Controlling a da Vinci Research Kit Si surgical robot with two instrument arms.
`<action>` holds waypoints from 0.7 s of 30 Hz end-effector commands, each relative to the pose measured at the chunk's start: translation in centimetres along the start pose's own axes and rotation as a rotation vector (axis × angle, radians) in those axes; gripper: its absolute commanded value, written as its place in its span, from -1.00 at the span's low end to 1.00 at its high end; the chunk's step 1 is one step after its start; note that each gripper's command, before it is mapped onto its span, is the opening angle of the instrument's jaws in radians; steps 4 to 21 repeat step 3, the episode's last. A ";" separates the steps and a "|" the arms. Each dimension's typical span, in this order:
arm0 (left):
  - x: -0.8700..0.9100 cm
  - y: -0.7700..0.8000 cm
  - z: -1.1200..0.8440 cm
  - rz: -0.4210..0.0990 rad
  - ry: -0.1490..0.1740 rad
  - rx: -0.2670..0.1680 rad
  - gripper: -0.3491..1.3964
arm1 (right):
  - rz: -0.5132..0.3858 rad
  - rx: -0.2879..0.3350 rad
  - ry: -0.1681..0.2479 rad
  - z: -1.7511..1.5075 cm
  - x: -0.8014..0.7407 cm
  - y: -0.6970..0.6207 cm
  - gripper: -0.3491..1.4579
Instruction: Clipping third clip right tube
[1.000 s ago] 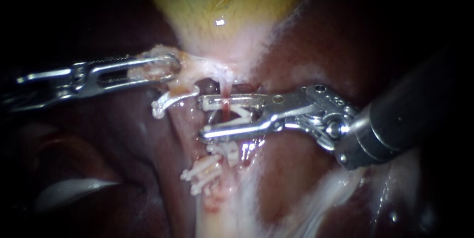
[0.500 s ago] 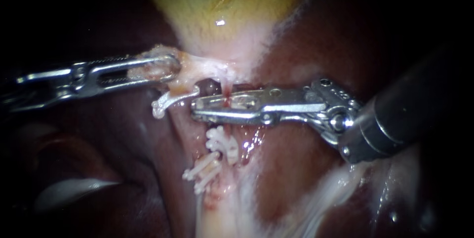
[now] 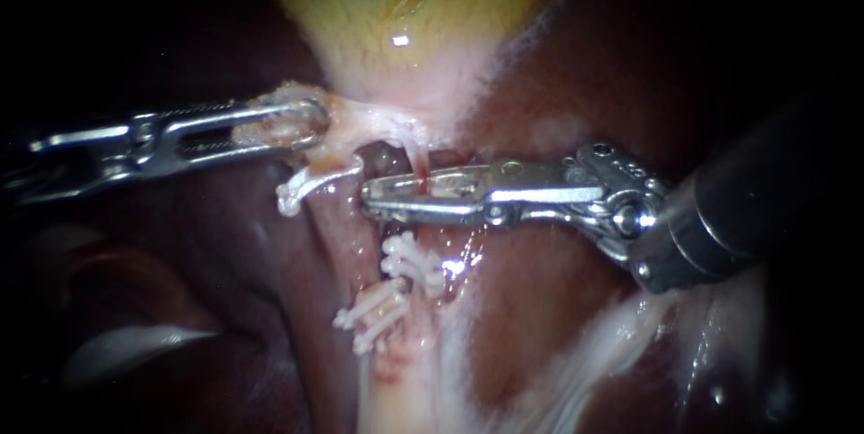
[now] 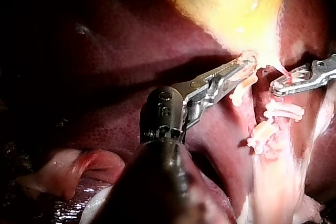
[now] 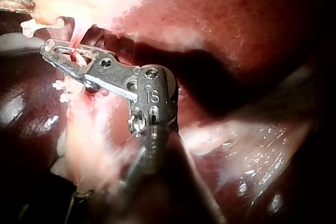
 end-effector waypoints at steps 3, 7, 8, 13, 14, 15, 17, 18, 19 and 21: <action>0.00 0.00 0.00 0.000 0.000 0.000 -1.00 | 0.000 0.005 -0.001 -0.01 0.00 0.01 -1.00; 0.00 0.00 0.00 0.000 0.000 0.000 -1.00 | 0.000 0.005 -0.001 -0.01 0.00 0.01 -1.00; 0.00 0.00 0.00 0.000 0.000 0.000 -1.00 | 0.000 0.005 -0.001 -0.01 0.00 0.01 -1.00; 0.00 0.00 0.00 0.000 0.000 0.000 -1.00 | 0.000 0.005 -0.001 -0.01 0.00 0.01 -1.00; 0.00 0.00 0.00 0.000 0.000 0.000 -1.00 | 0.000 0.005 -0.001 -0.01 0.00 0.01 -1.00; 0.00 0.00 0.00 0.000 0.000 0.000 -1.00 | 0.000 0.005 -0.001 -0.01 0.00 0.01 -1.00; 0.00 0.00 0.00 0.000 0.000 0.000 -1.00 | 0.000 0.005 -0.001 -0.01 0.00 0.01 -1.00; 0.00 0.00 0.00 0.000 0.000 0.000 -1.00 | 0.000 0.005 -0.001 -0.01 0.00 0.01 -1.00; 0.00 0.00 0.00 0.000 0.000 0.000 -1.00 | 0.000 0.005 -0.001 -0.01 0.00 0.01 -1.00; 0.00 0.00 0.00 0.000 0.000 0.000 -1.00 | 0.000 0.005 -0.001 -0.01 0.00 0.01 -1.00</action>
